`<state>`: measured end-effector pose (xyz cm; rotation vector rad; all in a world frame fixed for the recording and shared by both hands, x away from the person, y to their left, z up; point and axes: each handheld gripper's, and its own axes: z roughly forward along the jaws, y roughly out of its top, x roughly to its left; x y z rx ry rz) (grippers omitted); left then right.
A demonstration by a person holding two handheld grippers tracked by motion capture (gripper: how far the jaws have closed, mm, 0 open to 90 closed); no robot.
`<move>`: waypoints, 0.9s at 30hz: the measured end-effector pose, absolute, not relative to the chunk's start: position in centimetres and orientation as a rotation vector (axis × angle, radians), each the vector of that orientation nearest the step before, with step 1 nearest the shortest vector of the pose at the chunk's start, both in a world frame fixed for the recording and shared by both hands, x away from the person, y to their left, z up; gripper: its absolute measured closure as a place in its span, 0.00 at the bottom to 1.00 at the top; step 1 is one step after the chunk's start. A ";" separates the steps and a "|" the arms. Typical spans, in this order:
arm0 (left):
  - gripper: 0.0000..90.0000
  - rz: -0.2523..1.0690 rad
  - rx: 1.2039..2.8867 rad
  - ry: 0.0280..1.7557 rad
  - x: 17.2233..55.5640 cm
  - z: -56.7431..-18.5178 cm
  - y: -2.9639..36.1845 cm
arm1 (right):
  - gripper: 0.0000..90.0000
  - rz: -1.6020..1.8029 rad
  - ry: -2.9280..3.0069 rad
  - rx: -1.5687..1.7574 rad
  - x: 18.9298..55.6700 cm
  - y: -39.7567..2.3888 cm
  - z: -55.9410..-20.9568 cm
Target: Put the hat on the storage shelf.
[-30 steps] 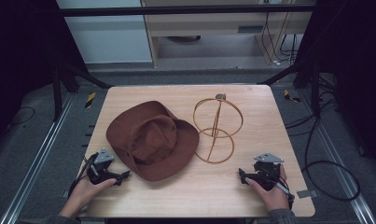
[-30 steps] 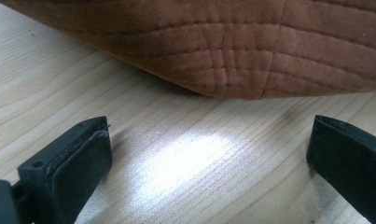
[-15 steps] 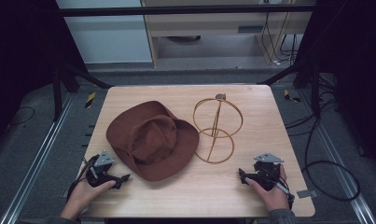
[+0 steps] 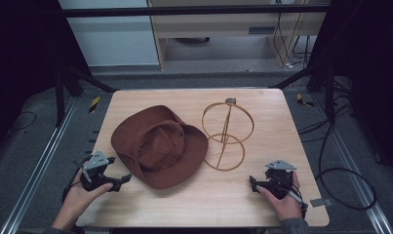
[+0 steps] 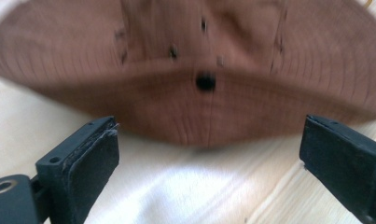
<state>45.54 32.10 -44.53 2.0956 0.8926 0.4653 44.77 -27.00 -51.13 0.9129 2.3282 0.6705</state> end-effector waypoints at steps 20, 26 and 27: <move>0.05 0.424 2.342 0.833 56.6 -36.0 24.0 | 0.00 0.670 2.328 0.914 44.8 -27.0 -51.1; 0.05 0.412 2.377 0.831 57.8 -36.0 23.0 | 0.00 0.670 2.328 0.912 44.8 -27.0 -51.1; 0.05 0.413 2.376 0.836 57.9 -36.0 22.9 | 0.01 0.670 2.329 0.912 44.8 -27.0 -51.1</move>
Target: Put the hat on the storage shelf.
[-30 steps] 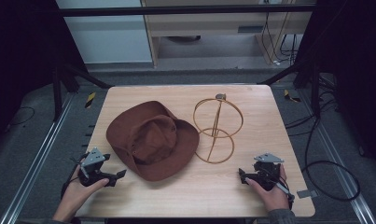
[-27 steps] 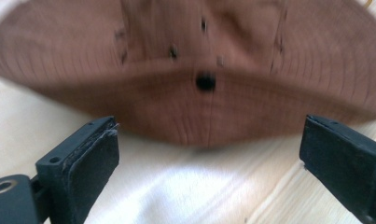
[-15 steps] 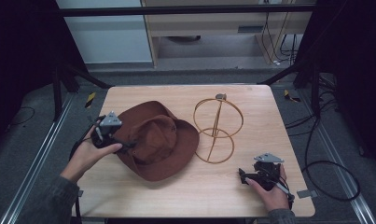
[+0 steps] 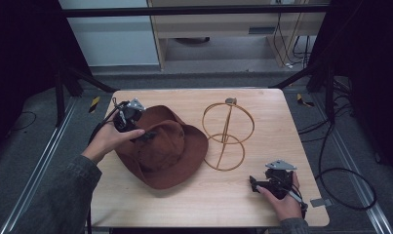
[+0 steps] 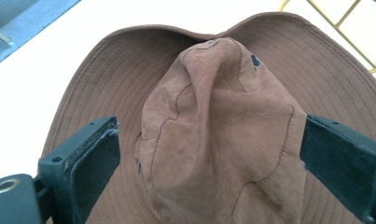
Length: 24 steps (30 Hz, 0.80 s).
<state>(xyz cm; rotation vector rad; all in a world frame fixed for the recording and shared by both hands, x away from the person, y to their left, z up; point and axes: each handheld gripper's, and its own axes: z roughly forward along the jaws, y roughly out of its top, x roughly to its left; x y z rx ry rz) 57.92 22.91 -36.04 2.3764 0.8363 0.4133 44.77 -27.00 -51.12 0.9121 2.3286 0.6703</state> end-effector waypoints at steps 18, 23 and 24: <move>0.08 0.385 2.469 0.848 59.9 -37.0 21.0 | 0.01 0.670 2.328 0.912 44.8 -27.0 -51.1; 0.16 0.366 2.514 0.837 60.3 -38.1 20.5 | 0.01 0.672 2.329 0.912 44.8 -27.0 -51.1; 0.19 0.365 2.528 0.830 60.5 -38.2 20.4 | 0.00 0.671 2.328 0.913 44.8 -27.0 -51.1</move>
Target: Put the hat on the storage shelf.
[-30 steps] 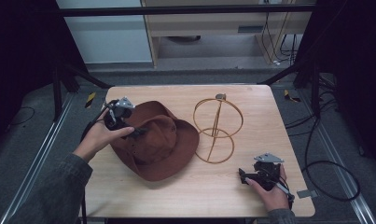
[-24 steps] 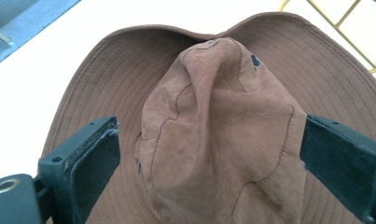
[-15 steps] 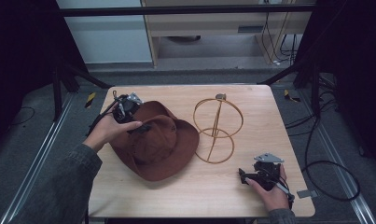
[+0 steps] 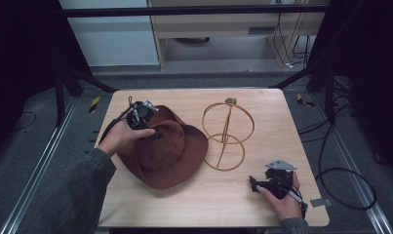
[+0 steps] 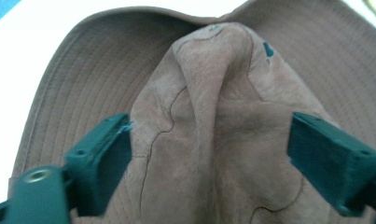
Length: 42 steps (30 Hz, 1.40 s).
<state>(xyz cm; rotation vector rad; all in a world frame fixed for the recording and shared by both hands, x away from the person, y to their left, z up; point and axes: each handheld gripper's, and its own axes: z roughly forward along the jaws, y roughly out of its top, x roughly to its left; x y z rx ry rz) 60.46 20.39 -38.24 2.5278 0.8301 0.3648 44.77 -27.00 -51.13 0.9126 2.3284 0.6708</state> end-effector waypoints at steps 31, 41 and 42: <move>0.99 0.396 2.426 0.864 57.0 -35.1 24.6 | 0.01 0.674 2.329 0.912 44.8 -27.0 -51.1; 0.99 0.458 2.321 0.819 53.9 -31.0 27.3 | 0.01 0.674 2.329 0.913 44.8 -27.0 -51.1; 0.99 0.466 2.317 0.813 53.7 -30.7 27.4 | 0.01 0.674 2.329 0.913 44.8 -27.0 -51.1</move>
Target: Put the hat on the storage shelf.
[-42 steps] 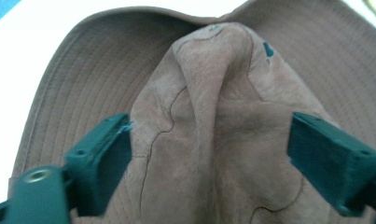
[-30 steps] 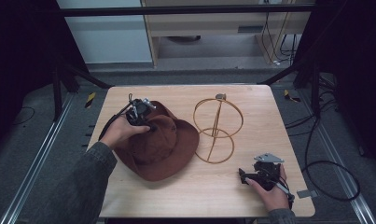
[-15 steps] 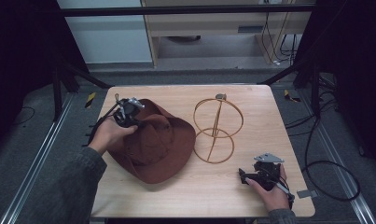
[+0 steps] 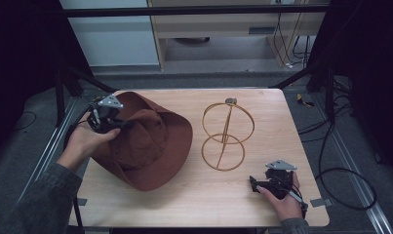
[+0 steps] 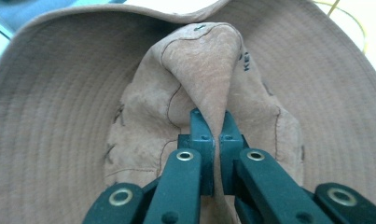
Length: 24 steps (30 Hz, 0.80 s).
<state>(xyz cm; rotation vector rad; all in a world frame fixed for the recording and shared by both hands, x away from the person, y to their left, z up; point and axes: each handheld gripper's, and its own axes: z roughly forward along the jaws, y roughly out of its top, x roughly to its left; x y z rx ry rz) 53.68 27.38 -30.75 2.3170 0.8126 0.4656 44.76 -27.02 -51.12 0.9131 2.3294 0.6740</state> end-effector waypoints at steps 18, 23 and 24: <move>0.99 0.530 2.269 0.757 51.2 -27.7 28.5 | 0.01 0.675 2.329 0.913 44.8 -27.0 -51.1; 0.99 0.539 2.257 0.743 50.9 -27.0 28.4 | 0.01 0.674 2.329 0.913 44.8 -27.0 -51.1; 0.99 0.541 2.260 0.742 50.9 -26.9 28.4 | 0.01 0.674 2.329 0.913 44.8 -27.0 -51.1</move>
